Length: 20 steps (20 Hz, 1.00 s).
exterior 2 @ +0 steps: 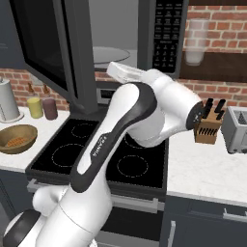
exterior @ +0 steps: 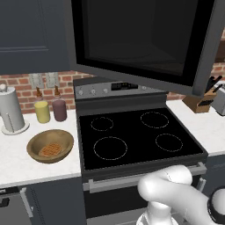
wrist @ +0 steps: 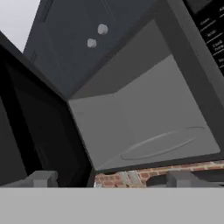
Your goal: Open the microwave, place the bowl with waffle inside the microwave, then close the microwave door and turn it on.
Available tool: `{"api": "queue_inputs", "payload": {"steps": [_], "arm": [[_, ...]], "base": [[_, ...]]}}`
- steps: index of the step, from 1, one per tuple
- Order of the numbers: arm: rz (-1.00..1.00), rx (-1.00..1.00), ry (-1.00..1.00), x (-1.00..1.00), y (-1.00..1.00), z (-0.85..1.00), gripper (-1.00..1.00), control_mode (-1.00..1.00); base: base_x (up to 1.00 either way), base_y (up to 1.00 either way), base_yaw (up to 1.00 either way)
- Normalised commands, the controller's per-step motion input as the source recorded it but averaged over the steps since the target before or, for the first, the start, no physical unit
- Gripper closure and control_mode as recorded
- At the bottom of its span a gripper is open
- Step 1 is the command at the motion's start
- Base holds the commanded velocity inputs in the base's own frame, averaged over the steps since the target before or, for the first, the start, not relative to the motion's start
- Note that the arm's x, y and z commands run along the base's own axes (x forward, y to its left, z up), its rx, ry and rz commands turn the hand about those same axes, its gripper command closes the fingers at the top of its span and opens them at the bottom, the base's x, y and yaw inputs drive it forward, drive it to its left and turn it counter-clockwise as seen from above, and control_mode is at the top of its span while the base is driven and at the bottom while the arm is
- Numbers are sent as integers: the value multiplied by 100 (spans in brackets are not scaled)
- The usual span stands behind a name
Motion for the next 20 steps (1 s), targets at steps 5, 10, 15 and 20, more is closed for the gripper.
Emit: {"api": "queue_inputs", "payload": {"steps": [5,10,15,20], "arm": [[12,5,32,13,6,-17,-100,-100],[4,12,32,41,20,-22,-100,-100],[2,14,29,57,36,-22,-100,-100],[12,23,21,62,0,-21,-100,-100]], "base": [[0,0,0],[0,0,0],[0,0,0],[0,0,0]]}}
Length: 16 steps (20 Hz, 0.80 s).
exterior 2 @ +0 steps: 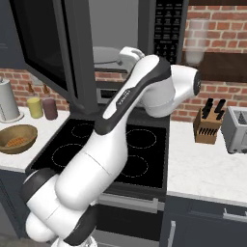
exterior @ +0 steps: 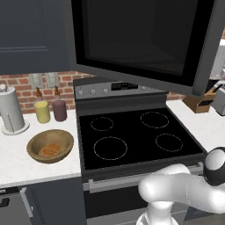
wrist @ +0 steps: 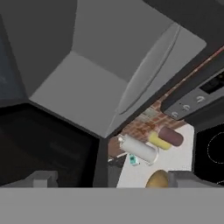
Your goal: Open the microwave, place the bowl with waffle inside the microwave, then close the microwave door and turn it on.
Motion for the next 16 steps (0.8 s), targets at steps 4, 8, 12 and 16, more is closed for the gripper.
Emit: {"api": "queue_inputs", "payload": {"steps": [4,8,12,16], "arm": [[14,24,18,60,0,-22,-100,-100],[12,19,15,26,20,-8,-100,-100],[15,8,4,-18,43,0,-100,-100],[16,1,0,-88,34,11,-100,-100]], "base": [[0,0,0],[0,0,0],[0,0,0],[0,0,0]]}}
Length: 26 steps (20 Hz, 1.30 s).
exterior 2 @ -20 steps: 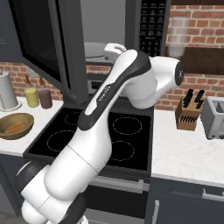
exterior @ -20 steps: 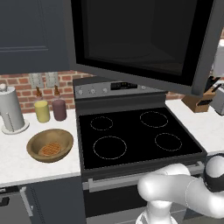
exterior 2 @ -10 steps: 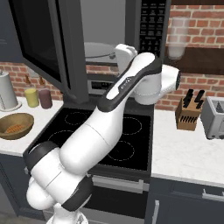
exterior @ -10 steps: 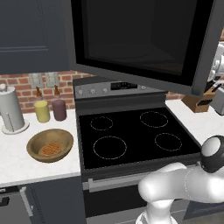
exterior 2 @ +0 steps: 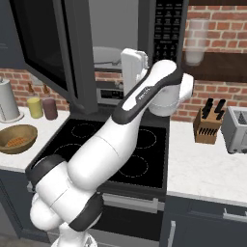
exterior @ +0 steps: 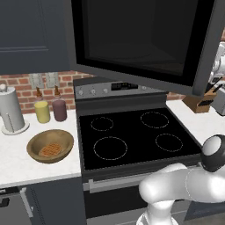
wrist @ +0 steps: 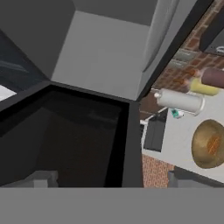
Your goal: Open the microwave, place the bowl with waffle inside the microwave, then close the microwave door and turn it on.
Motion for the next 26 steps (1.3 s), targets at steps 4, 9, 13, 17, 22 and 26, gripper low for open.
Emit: {"api": "queue_inputs", "payload": {"steps": [4,9,13,17,22,26], "arm": [[14,0,0,-97,45,4,-100,-100],[14,0,0,-63,86,0,-100,-100],[16,0,4,-42,100,0,-100,-100],[15,0,7,-38,100,0,-100,-100],[11,0,7,-44,100,0,-100,-100],[5,0,12,-38,100,2,-100,-100]], "base": [[0,0,0],[0,0,0],[0,0,0],[0,0,0],[0,0,0],[0,0,0]]}}
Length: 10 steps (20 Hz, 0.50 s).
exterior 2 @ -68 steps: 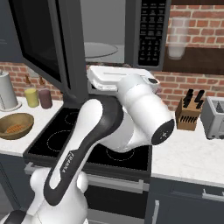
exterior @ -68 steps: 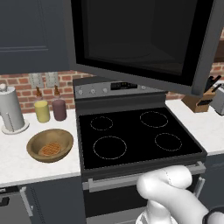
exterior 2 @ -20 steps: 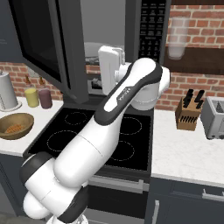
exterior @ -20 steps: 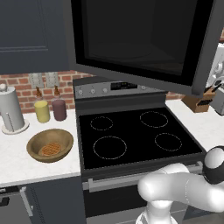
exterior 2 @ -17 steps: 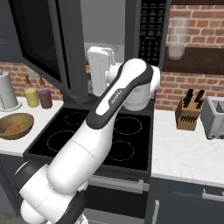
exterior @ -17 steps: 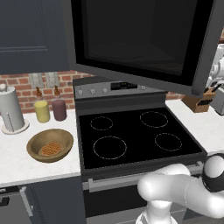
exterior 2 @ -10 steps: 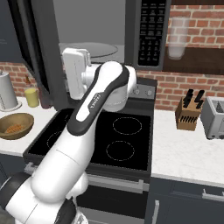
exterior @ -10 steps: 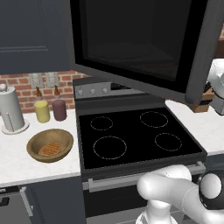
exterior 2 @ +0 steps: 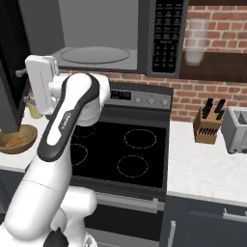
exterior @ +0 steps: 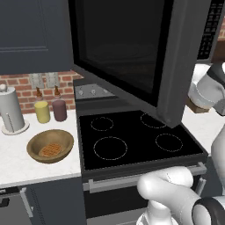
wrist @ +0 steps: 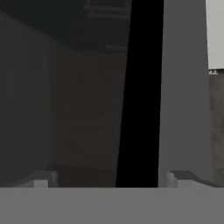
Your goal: Open the microwave, place the bowl with waffle inside the microwave, then close the microwave door and turn it on.
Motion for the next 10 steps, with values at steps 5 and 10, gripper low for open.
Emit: {"api": "queue_inputs", "payload": {"steps": [5,10], "arm": [[1,0,17,-21,100,10,-100,-100],[0,0,17,-13,100,10,-100,-100]], "base": [[0,0,0],[0,0,0]]}}
